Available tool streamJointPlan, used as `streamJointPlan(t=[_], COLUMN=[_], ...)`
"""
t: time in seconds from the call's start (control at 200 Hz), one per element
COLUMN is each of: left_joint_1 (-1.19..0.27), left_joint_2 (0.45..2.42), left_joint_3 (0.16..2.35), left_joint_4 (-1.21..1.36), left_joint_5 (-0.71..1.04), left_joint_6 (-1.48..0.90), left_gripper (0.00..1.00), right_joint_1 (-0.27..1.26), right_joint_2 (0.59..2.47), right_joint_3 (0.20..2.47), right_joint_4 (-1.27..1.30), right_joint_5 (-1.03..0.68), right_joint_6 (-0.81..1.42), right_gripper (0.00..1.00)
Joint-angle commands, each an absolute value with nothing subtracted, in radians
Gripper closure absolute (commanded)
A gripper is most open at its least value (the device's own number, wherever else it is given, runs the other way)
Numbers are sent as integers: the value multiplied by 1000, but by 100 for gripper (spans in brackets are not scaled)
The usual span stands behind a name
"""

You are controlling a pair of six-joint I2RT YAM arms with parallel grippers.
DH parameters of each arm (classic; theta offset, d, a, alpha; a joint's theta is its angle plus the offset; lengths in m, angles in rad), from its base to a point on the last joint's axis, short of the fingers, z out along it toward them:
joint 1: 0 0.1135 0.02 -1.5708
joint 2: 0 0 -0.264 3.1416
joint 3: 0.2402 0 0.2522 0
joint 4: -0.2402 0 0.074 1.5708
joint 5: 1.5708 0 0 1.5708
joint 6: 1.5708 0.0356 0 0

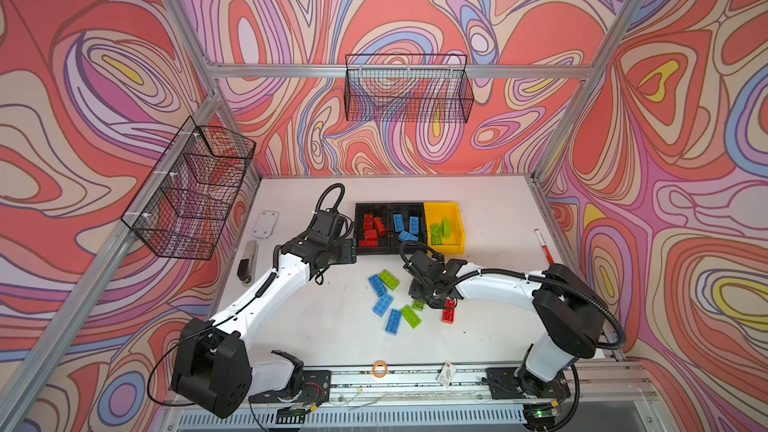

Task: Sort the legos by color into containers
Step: 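Drop the lime-green brick in the yellow bin while the left gripper lowers, then lower the left gripper onto a blue brick while the right gripper withdraws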

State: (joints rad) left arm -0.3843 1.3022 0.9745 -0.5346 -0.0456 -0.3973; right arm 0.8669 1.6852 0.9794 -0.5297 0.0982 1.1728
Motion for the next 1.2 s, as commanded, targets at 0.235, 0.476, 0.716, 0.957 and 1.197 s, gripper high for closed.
streamJointPlan(t=[0.235,0.476,0.716,0.957,1.197], left_joint_1=[-377,-469,-606,-670,-687], left_joint_2=[1268,1230,1252,1310,1362], left_joint_3=[939,877,892,883,860], left_joint_4=[-593,-606,-621,-604,-536], left_joint_5=[-44,-67,-127,-146,-146], left_joint_6=[-434,-527,-659,-783,-805], left_gripper=[27,27,27,25,25], right_joint_1=[780,502,354,334,333], right_joint_2=[1543,1504,1706,1909,1950], right_joint_3=[1100,1185,1360,1537,1617], right_joint_4=[-691,-711,-669,-657,-662], right_joint_5=[206,199,150,170,170], right_joint_6=[1008,746,537,444,410], right_gripper=[77,75,74,71,44])
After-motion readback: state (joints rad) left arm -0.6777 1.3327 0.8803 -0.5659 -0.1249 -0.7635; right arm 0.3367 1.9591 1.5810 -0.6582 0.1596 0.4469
